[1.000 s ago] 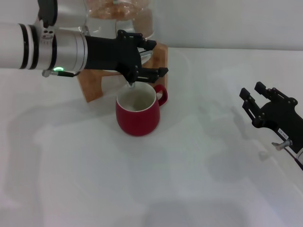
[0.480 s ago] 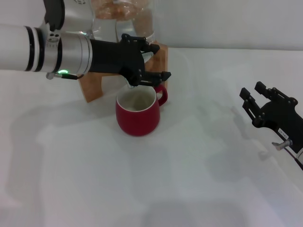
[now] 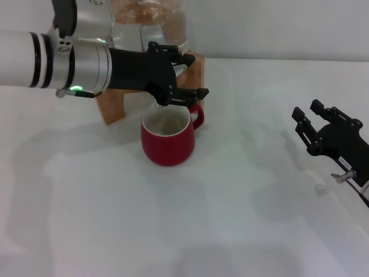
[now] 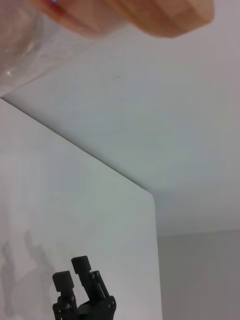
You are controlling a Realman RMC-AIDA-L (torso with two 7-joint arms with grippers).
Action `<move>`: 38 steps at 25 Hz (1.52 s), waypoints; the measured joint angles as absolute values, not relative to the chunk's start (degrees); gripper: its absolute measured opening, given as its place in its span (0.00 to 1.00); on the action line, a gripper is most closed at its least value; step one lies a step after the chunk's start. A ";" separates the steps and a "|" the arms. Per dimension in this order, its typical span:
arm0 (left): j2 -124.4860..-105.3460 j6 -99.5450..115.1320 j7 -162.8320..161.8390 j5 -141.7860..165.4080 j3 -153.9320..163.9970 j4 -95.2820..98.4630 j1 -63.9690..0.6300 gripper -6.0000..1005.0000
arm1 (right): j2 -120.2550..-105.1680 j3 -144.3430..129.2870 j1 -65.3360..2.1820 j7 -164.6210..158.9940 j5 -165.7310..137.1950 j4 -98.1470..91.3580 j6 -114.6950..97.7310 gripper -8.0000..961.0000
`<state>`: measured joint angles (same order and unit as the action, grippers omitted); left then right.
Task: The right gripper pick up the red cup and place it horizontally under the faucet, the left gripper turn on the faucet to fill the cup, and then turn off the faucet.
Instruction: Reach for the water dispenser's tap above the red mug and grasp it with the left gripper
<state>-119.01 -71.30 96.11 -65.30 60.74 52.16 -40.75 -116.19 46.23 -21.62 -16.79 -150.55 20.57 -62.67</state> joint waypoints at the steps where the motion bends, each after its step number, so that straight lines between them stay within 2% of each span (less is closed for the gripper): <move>1: -119.00 -71.40 96.07 -65.31 60.74 52.16 -40.71 0.75 | -116.19 46.23 -21.62 -16.79 -150.55 20.56 -62.67 0.44; 38: -118.91 -75.96 91.83 -64.50 60.72 57.81 -37.46 0.75 | -116.19 46.14 -21.53 -16.78 -151.00 20.57 -62.69 0.44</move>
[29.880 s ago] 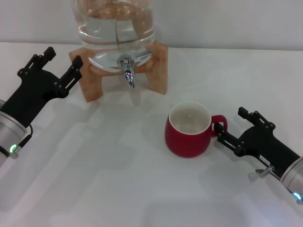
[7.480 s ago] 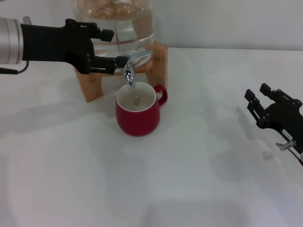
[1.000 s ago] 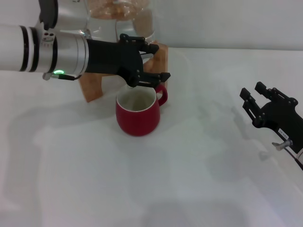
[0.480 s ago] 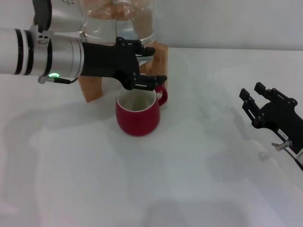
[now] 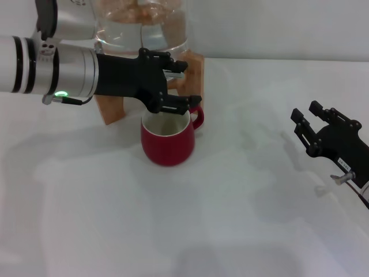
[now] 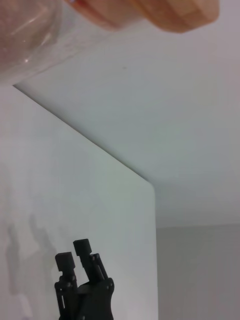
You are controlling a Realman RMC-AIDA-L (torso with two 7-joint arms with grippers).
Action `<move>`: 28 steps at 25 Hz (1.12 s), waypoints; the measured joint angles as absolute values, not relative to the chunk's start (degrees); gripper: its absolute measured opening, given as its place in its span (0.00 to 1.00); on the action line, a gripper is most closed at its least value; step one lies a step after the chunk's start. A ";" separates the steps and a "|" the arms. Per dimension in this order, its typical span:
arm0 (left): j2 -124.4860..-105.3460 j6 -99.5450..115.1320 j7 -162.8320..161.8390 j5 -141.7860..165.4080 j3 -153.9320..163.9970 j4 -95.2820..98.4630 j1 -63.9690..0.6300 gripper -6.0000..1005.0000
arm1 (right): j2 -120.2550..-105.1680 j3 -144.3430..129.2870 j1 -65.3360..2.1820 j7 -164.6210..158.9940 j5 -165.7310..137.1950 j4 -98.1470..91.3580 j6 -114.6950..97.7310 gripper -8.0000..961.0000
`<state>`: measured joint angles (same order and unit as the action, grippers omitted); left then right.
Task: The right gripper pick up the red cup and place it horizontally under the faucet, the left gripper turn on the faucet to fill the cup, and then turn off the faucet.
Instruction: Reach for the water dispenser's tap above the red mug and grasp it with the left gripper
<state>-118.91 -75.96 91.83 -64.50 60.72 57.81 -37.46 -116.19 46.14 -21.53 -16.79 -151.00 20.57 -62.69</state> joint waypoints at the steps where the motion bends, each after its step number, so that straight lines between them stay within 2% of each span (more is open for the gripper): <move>1: -118.91 -76.03 91.79 -64.39 60.70 58.04 -37.32 0.75 | -116.19 46.14 -21.53 -16.79 -151.00 20.57 -62.70 0.44; 28: -118.92 -78.98 89.92 -63.63 60.47 61.45 -35.61 0.75 | -116.19 45.44 -21.53 -16.78 -151.04 20.65 -62.85 0.44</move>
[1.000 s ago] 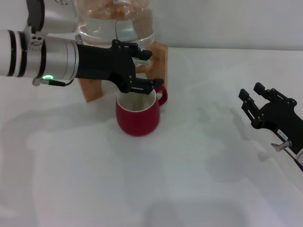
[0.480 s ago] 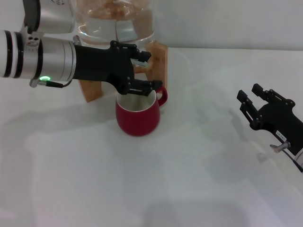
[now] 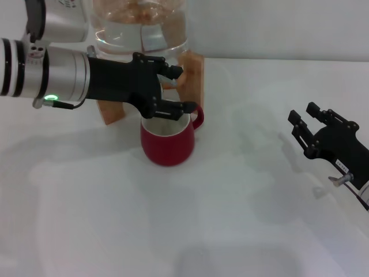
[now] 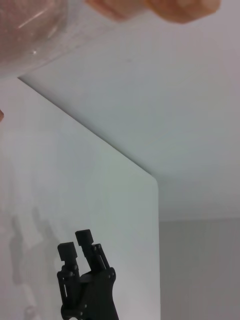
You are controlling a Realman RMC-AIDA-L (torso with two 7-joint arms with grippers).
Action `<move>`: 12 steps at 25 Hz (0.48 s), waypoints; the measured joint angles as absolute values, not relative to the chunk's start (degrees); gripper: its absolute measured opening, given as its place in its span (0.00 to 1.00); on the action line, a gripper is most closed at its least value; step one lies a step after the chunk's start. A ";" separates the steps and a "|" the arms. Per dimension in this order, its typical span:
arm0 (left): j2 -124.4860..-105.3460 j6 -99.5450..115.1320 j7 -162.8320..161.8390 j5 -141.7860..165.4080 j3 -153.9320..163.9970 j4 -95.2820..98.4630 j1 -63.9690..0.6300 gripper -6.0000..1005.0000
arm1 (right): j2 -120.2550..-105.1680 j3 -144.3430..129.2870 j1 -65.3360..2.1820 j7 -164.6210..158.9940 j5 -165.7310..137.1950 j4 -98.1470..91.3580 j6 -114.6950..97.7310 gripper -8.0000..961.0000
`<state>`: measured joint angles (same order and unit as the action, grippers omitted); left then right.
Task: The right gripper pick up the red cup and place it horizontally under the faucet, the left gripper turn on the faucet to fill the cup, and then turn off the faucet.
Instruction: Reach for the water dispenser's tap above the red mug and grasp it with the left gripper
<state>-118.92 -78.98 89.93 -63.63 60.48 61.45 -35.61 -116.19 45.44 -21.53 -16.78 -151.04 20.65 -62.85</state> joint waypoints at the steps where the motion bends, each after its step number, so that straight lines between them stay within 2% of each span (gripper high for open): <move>1: -118.92 -78.98 89.91 -63.63 60.50 61.64 -35.48 0.75 | -116.19 45.44 -21.53 -16.78 -151.04 20.65 -62.85 0.44; 12: -119.00 -79.77 89.67 -63.84 60.56 62.67 -34.54 0.75 | -116.19 45.44 -21.54 -16.78 -151.09 20.65 -63.00 0.44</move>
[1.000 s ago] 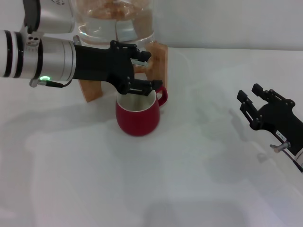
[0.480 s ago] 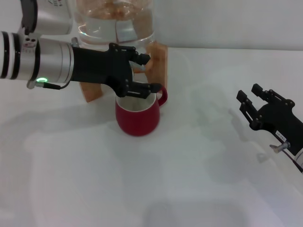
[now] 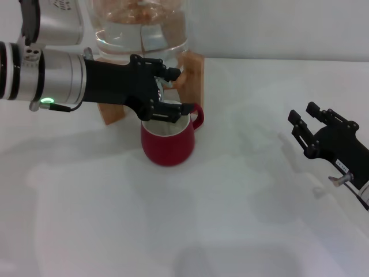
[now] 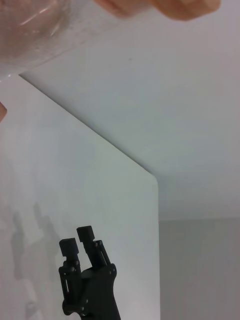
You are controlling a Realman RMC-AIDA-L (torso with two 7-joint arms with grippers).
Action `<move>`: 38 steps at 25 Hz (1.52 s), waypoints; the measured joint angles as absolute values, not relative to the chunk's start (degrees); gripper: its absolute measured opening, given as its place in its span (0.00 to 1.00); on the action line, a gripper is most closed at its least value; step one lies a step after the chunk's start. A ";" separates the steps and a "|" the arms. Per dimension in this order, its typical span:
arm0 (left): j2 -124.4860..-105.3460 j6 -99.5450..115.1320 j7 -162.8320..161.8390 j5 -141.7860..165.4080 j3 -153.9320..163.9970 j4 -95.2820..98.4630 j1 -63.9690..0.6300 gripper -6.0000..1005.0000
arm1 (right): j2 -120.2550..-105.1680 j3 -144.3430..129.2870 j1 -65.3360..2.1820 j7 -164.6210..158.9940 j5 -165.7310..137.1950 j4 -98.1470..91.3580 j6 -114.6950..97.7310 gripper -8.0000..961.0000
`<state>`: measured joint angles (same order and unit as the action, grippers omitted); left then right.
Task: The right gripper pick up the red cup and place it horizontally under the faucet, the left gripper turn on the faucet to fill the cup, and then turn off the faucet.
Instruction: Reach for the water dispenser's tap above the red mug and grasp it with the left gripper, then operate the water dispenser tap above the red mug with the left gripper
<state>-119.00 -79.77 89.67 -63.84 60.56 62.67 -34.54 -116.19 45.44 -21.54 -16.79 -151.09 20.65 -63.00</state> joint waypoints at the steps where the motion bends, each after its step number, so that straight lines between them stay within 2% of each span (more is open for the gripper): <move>1: -119.00 -79.88 89.67 -63.85 60.56 62.67 -34.53 0.75 | -116.19 45.44 -21.54 -16.79 -151.09 20.65 -63.01 0.44; 19: -119.05 -79.15 89.59 -67.53 60.27 67.33 -34.71 0.75 | -116.12 44.79 -21.53 -16.78 -150.58 20.65 -63.70 0.44; 38: -119.47 -78.73 88.80 -74.49 62.63 75.30 -21.59 0.75 | -116.11 44.85 -21.53 -16.78 -150.57 20.65 -63.58 0.44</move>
<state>-119.47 -78.73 88.80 -74.49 62.63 75.30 -21.59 -116.11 44.85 -21.53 -16.78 -150.57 20.65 -63.58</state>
